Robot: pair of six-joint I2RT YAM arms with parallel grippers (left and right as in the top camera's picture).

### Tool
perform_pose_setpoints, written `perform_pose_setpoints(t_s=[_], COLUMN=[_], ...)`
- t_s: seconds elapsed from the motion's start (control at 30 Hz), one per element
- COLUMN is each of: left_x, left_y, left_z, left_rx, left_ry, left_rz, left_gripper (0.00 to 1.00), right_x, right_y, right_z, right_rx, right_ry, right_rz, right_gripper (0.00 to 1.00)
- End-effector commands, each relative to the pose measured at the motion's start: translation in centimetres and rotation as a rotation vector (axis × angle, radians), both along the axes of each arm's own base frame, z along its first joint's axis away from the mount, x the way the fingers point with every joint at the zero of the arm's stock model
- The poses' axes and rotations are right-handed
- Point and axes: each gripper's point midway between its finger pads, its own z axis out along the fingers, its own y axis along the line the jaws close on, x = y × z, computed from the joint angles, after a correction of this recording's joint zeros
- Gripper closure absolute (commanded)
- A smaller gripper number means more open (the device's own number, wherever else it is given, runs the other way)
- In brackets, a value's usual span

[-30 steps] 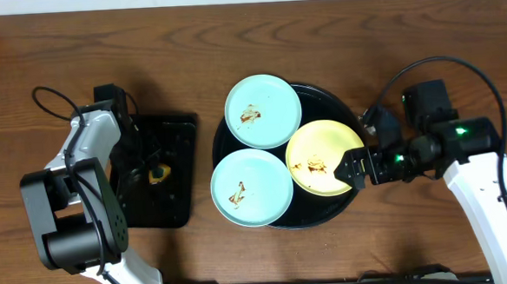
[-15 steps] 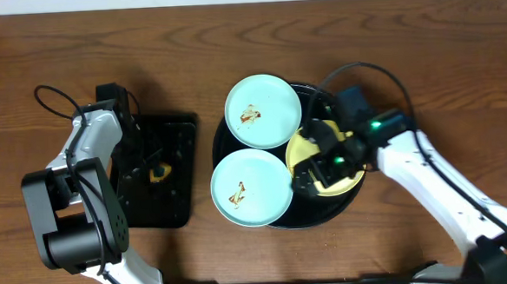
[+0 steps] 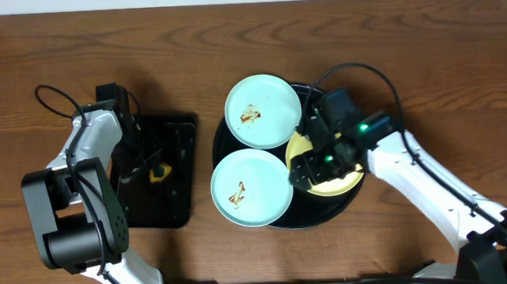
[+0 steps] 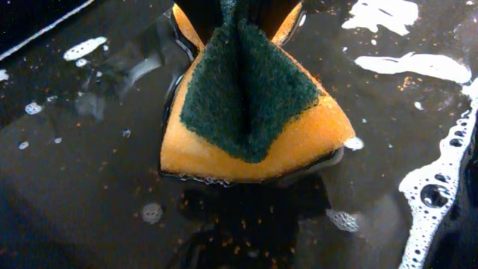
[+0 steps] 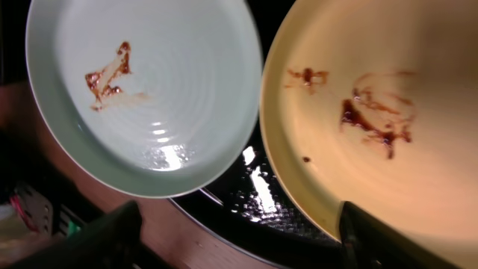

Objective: Clean dirty plates on tray and stack at the side

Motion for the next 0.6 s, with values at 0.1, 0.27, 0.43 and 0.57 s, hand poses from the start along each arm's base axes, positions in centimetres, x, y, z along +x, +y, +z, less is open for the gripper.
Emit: perform_pose_setpoints(t_s=[0.1, 0.27, 0.43, 0.57], left_x=[0.7, 0.6, 0.5, 0.6], left_y=[0.0, 0.0, 0.0, 0.0], left_z=[0.5, 0.5, 0.5, 0.5], left_rx=[0.009, 0.008, 0.009, 0.009], left_ry=[-0.022, -0.02, -0.019, -0.022], left_rz=[-0.017, -0.022, -0.044, -0.058], left_gripper=[0.92, 0.92, 0.93, 0.93], right_x=[-1.9, -2.1, -3.3, -3.9], right_y=[3.3, 3.0, 3.4, 4.6], right_z=[-0.7, -2.2, -3.9, -4.6], right_rx=[-0.034, -0.129, -0.145, -0.122], right_ry=[0.024, 0.063, 0.217, 0.307], right_rz=[-0.056, -0.242, -0.349, -0.423], right_gripper=[0.35, 0.35, 0.41, 0.44])
